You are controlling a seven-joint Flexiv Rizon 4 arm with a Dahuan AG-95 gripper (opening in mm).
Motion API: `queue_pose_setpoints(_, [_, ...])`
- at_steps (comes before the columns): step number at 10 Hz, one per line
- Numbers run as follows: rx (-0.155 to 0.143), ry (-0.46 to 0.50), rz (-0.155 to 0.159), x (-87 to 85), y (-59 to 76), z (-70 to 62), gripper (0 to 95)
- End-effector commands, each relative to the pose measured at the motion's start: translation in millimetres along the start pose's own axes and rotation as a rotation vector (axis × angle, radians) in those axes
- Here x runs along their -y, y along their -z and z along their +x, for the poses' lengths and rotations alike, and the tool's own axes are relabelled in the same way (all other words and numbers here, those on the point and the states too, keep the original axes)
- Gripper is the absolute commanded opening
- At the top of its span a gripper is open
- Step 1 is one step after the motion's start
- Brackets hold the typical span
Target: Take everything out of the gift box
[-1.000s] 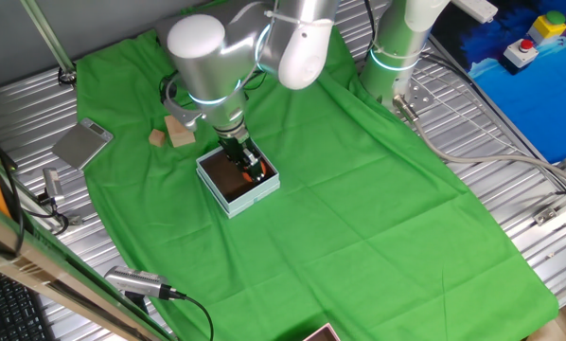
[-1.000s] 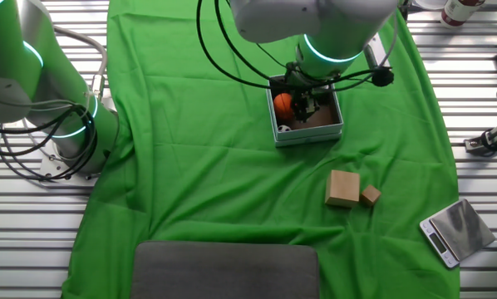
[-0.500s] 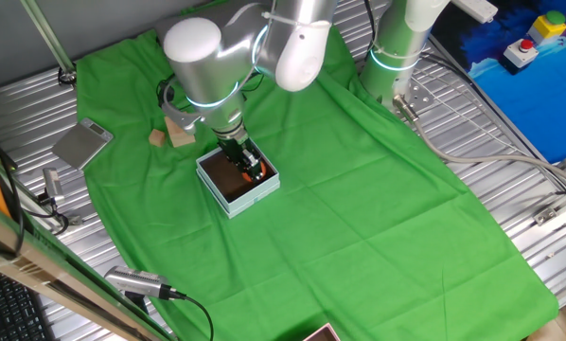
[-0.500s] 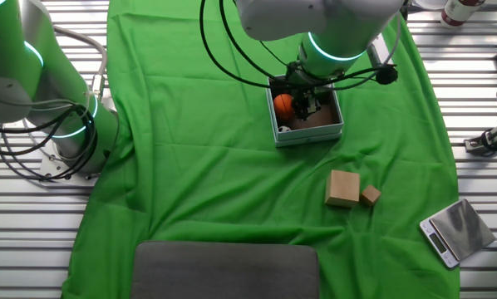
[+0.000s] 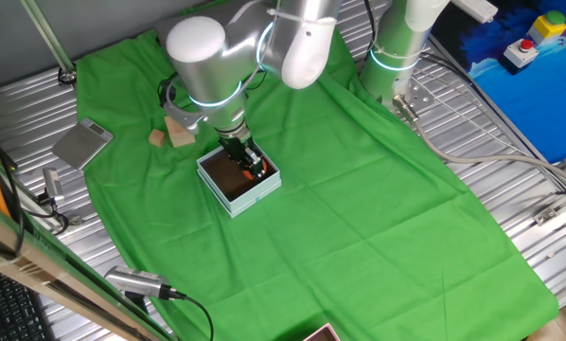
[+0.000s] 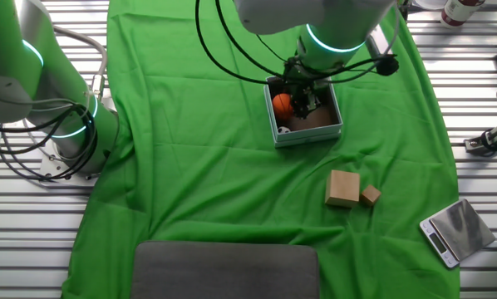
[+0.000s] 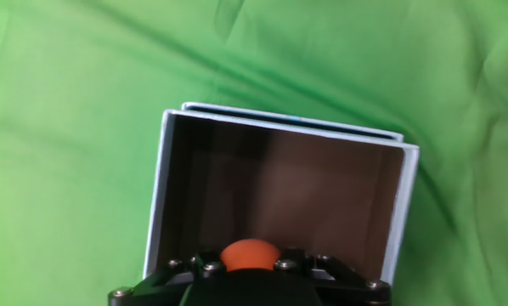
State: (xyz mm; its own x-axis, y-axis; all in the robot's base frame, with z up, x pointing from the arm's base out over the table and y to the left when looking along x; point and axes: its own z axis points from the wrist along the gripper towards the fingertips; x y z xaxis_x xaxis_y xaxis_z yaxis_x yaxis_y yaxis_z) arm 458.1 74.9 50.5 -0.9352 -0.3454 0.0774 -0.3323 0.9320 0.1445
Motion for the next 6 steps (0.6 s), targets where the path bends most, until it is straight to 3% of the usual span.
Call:
queue_pose_setpoints(1, [-0.02, 0.015, 0.004, 0.3, 14.2, 0.8, 0.0])
queue_pose_setpoints(6, [-0.097, 0.114, 0.025, 5.9, 70.8, -5.3, 0.0])
